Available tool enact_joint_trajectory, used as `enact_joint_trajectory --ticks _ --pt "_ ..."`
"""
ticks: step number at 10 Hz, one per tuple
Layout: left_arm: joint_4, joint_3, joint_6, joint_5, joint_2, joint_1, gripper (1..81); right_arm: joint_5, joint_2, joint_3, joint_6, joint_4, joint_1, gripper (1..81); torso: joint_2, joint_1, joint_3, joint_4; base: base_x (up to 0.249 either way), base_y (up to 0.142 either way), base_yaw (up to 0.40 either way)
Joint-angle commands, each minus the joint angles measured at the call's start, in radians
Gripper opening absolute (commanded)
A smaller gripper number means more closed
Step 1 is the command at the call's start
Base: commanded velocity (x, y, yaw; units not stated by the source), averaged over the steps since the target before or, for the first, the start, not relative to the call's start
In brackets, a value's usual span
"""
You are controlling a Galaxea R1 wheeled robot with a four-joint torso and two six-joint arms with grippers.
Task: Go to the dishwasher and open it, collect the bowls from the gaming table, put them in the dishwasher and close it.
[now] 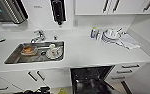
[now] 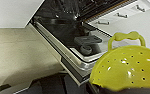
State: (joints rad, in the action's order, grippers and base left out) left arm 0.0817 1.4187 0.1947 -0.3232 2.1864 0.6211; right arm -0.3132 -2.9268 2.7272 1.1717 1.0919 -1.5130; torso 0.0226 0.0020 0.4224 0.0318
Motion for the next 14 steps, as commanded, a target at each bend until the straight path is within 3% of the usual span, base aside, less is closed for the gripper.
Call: enact_joint_trajectory --ticks 1,5,7,13,14 --pt "0.007 0.084 0.083 -0.227 0.147 -0.243 1.0 0.034 0.01 -0.012 0.002 0.002 0.0 1.0 0.0 0.0 0.0 0.0 0.0 0.0 0.0" --pt "-0.002 0.275 0.092 -0.304 0.42 -0.307 1.0 0.034 0.01 -0.015 0.005 -0.001 -0.002 1.0 -0.001 0.001 0.001 0.0 0.0 0.0 0.0" --pt "-0.013 0.351 0.092 -0.327 0.516 -0.335 1.0 0.034 0.009 -0.02 0.006 -0.003 -0.003 1.0 -0.001 0.001 0.001 0.0 0.0 0.0 0.0" --pt "-0.013 0.436 0.108 -0.35 0.656 -0.402 1.0 0.034 0.001 -0.021 0.006 -0.003 0.0 1.0 -0.002 0.002 0.002 0.0 0.0 0.0 0.0" --pt "-0.011 0.448 0.111 -0.35 0.672 -0.412 81.1 0.034 0.001 -0.021 0.006 -0.003 -0.002 1.0 -0.002 0.002 0.002 0.0 0.0 0.0 0.0"
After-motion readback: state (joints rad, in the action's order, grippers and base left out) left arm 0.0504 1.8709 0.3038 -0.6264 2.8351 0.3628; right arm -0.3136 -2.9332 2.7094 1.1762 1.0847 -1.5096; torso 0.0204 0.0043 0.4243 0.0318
